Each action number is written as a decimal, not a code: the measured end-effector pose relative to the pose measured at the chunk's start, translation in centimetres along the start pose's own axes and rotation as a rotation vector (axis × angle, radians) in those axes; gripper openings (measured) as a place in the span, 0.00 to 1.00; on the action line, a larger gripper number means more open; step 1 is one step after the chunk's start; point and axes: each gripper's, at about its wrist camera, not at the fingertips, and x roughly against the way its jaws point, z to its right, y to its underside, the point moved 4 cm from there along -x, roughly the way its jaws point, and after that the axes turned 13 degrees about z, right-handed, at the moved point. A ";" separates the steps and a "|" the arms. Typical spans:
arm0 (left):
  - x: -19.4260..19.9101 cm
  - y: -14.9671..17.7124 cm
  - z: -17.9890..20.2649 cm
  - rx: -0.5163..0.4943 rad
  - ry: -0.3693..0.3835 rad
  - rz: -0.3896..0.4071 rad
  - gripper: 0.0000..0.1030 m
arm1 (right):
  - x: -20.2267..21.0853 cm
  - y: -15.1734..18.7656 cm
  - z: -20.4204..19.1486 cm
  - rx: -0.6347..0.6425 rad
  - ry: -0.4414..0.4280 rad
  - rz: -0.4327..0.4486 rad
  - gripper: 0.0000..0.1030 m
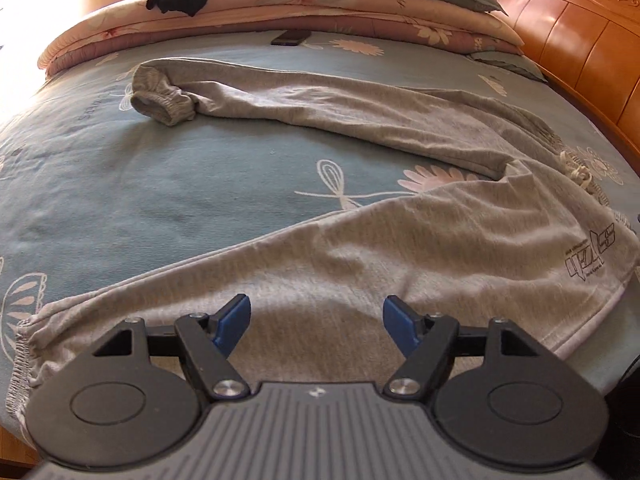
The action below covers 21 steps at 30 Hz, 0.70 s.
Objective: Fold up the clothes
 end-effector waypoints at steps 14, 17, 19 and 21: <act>-3.7 0.9 7.2 -0.068 0.088 -0.104 0.71 | -1.6 -2.2 -3.2 0.241 -0.068 0.062 0.15; -4.4 1.2 8.2 -0.074 0.110 -0.112 0.72 | -0.2 -2.8 -3.5 0.308 -0.054 0.080 0.15; -4.8 1.4 8.7 -0.072 0.124 -0.119 0.73 | -0.7 -2.8 -2.9 0.341 -0.015 0.072 0.16; -5.3 1.7 9.1 -0.069 0.136 -0.128 0.73 | -1.9 -2.4 -1.9 0.342 0.019 0.007 0.19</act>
